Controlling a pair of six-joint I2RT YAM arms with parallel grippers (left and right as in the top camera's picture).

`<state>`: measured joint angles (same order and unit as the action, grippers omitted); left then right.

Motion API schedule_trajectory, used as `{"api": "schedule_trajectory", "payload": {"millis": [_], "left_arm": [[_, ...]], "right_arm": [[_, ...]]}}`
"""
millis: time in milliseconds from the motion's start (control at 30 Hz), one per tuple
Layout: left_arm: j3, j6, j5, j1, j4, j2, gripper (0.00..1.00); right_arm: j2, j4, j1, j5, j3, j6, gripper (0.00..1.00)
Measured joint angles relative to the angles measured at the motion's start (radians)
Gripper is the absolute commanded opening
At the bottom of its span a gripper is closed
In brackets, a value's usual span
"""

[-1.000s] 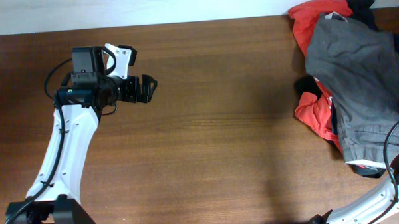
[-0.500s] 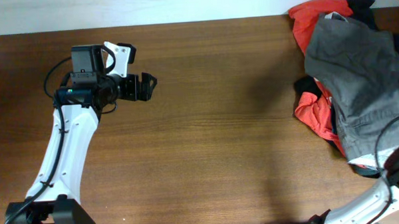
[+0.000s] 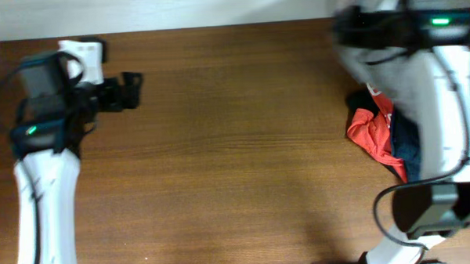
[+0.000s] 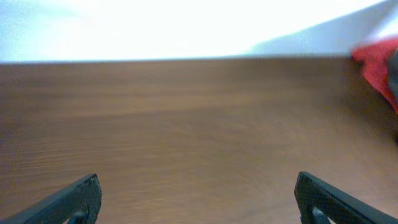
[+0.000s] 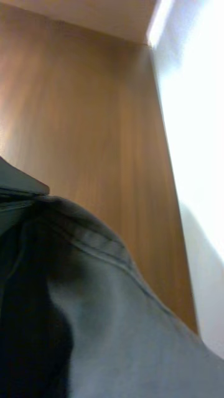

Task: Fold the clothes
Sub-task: 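Pull the grey shorts left onto the open table with the right gripper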

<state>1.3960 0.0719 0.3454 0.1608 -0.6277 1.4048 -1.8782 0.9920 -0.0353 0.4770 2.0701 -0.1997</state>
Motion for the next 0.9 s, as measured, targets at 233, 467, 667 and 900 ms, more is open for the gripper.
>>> {"api": "schedule_trajectory", "payload": {"millis": [233,467,667,900], "left_arm": [[0.011,0.018,-0.034,0.134,-0.019,-0.131,0.99],[0.011,0.018,-0.043,0.176,-0.035,-0.134,0.99],[0.011,0.018,-0.043,0.176,-0.034,-0.120,0.99],[0.011,0.018,-0.043,0.176,-0.034,-0.103,0.99]], "right_arm": [[-0.060,-0.182,-0.320,-0.092,0.000,-0.035,0.04],[-0.172,-0.247,-0.486,-0.119,0.000,-0.040,0.04],[-0.224,-0.253,-0.545,-0.118,0.000,-0.048,0.99],[-0.201,-0.155,-0.542,-0.093,0.000,-0.035,0.99]]}}
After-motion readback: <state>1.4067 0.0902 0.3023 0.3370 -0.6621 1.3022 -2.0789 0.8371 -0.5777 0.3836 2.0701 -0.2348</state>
